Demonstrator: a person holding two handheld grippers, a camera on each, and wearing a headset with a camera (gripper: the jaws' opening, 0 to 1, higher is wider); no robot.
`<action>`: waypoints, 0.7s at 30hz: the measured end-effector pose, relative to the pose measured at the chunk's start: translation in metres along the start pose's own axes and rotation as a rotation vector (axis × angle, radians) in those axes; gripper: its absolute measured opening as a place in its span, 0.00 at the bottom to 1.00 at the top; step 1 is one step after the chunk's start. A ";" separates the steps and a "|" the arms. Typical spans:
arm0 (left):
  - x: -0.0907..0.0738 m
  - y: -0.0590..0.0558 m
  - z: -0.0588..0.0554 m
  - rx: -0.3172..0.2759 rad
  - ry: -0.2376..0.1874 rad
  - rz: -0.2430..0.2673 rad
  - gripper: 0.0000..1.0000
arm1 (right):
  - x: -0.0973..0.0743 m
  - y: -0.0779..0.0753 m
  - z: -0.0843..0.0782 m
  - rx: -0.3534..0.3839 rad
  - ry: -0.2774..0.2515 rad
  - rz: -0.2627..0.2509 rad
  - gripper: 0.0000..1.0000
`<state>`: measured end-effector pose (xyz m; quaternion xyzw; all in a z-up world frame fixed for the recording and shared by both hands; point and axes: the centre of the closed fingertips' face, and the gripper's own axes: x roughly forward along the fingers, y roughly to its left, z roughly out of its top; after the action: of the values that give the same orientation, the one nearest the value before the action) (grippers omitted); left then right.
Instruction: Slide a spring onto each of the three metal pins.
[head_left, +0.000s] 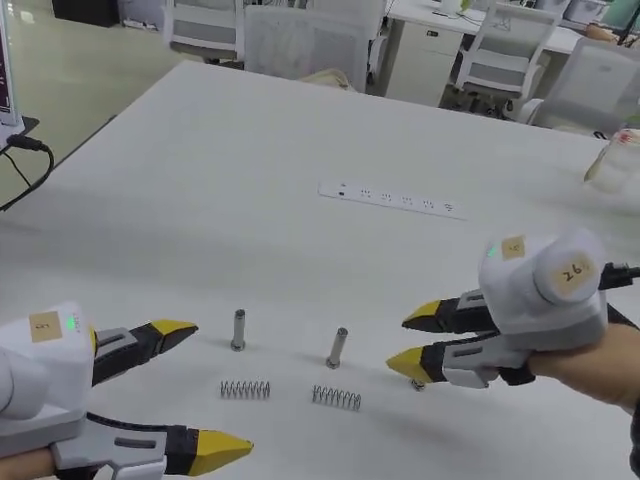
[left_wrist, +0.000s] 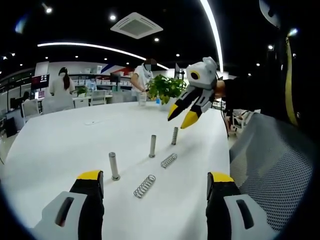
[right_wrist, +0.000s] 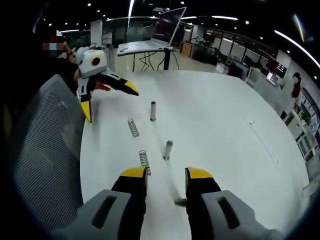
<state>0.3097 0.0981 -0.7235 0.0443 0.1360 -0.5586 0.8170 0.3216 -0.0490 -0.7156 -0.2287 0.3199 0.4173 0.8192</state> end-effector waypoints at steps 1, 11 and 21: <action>0.000 0.000 0.000 0.001 0.001 0.000 0.82 | 0.002 0.002 0.000 -0.003 0.002 0.006 0.27; -0.002 0.000 -0.002 -0.003 0.004 0.004 0.82 | 0.022 0.022 -0.002 -0.018 0.027 0.071 0.27; -0.003 -0.001 -0.004 -0.005 0.007 0.007 0.81 | 0.042 0.037 -0.013 -0.016 0.058 0.115 0.25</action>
<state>0.3072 0.1012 -0.7260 0.0449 0.1400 -0.5555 0.8184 0.3058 -0.0143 -0.7586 -0.2285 0.3526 0.4595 0.7825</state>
